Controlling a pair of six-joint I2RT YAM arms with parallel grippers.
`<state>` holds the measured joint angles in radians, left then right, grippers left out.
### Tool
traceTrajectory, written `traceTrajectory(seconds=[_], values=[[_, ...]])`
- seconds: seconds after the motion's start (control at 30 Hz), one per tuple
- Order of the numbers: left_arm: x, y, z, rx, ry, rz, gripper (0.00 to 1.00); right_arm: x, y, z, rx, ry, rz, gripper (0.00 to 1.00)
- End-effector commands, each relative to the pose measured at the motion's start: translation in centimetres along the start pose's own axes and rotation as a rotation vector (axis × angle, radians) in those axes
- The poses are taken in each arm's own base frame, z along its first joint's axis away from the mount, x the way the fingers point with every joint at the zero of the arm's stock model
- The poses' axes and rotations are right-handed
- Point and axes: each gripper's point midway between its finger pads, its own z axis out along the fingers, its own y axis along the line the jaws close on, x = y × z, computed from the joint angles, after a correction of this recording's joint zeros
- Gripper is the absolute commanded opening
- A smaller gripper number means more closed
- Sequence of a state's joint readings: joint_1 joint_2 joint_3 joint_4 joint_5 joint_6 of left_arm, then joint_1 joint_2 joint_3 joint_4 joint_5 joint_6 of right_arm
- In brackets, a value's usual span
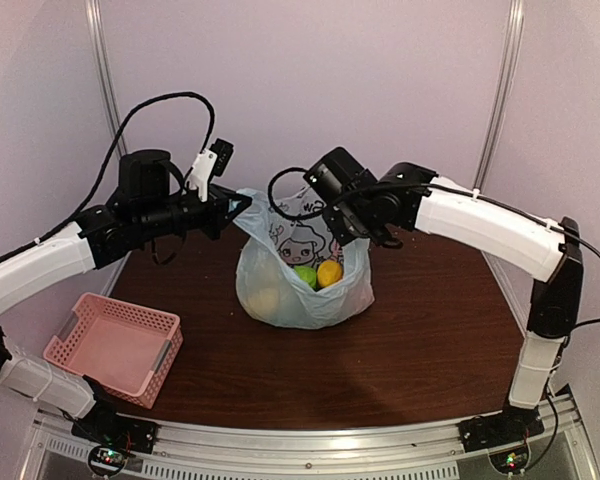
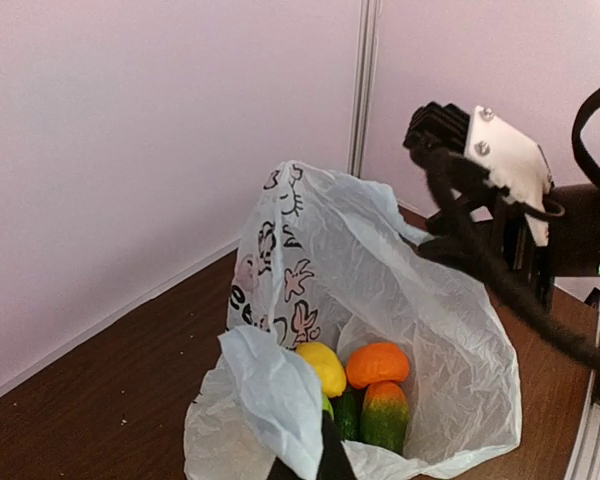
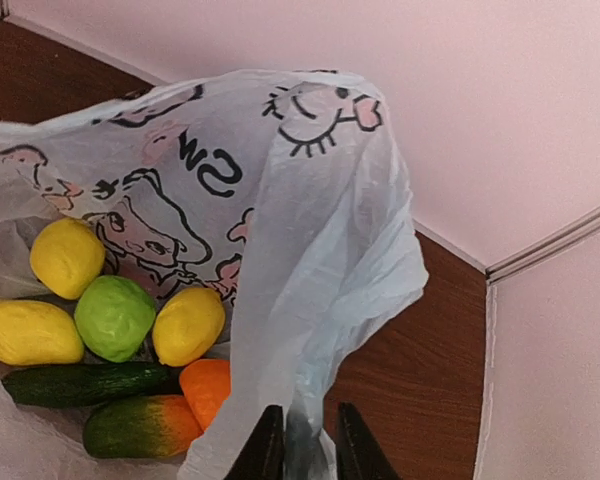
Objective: Untie the knot of the plastic bag and take out the fruit
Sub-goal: Hold the bag handles of the takeout bag, then adjust the bag opening for the takeout bag.
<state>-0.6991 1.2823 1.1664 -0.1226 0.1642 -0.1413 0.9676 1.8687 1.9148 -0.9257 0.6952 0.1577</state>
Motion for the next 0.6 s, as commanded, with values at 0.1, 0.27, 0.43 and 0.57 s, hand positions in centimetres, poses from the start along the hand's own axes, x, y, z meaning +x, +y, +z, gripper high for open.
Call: traceTrajectory(seconds=[0.1,0.27,0.43,0.57], values=[[-1.2,0.5,-0.8,-0.030,-0.043,0.011,0.00,-0.5,-4.5,-0.8,-0.123,-0.068,0.311,0.07],[-1.2,0.4,-0.8,-0.027,-0.045,0.002,0.00,1.4,-5.1,1.2,-0.268,-0.050,0.459,0.00],[-1.1,1.1,-0.8,-0.063,-0.036,-0.012,0.00,4.7,-6.1,3.2,-0.329,-0.014,0.596,0.00],[-1.2,1.1,-1.1,-0.068,-0.046,-0.021,0.00,7.8,-6.6,4.3,-0.327,0.018,0.672,0.00]])
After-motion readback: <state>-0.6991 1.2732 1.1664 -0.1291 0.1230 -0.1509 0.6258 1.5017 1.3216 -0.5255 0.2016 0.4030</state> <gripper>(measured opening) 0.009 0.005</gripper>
